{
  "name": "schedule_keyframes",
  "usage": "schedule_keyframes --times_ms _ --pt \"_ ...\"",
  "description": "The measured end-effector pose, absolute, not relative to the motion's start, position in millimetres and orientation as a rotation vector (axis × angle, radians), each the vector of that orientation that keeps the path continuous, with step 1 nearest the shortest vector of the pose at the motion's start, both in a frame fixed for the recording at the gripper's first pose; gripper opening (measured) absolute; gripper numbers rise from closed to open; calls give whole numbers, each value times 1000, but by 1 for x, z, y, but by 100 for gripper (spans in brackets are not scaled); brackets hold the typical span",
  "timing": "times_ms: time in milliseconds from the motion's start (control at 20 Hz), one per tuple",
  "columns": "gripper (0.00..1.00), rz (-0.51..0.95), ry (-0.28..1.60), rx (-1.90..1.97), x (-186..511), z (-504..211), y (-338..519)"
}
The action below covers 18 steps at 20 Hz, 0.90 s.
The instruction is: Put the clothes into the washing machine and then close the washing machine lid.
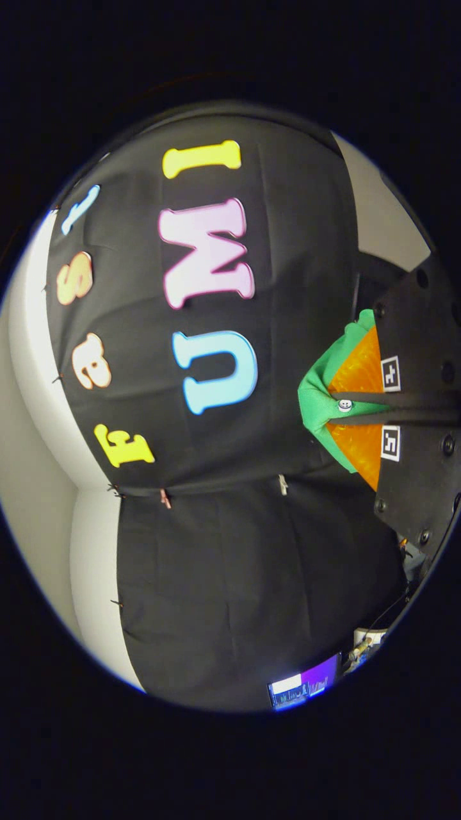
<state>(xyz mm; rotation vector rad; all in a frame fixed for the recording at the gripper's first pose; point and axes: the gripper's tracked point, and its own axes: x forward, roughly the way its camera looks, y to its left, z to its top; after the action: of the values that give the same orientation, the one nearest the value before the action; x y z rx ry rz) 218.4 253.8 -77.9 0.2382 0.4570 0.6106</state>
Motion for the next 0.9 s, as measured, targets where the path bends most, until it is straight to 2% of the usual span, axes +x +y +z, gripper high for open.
schedule_keyframes --times_ms 150,450,700,900 --pt "5 681 549 219 217 -131 282" --pt "5 733 696 157 219 -230 305" --pt "5 714 841 67 215 -293 300" --pt "6 623 1008 38 212 -343 285"
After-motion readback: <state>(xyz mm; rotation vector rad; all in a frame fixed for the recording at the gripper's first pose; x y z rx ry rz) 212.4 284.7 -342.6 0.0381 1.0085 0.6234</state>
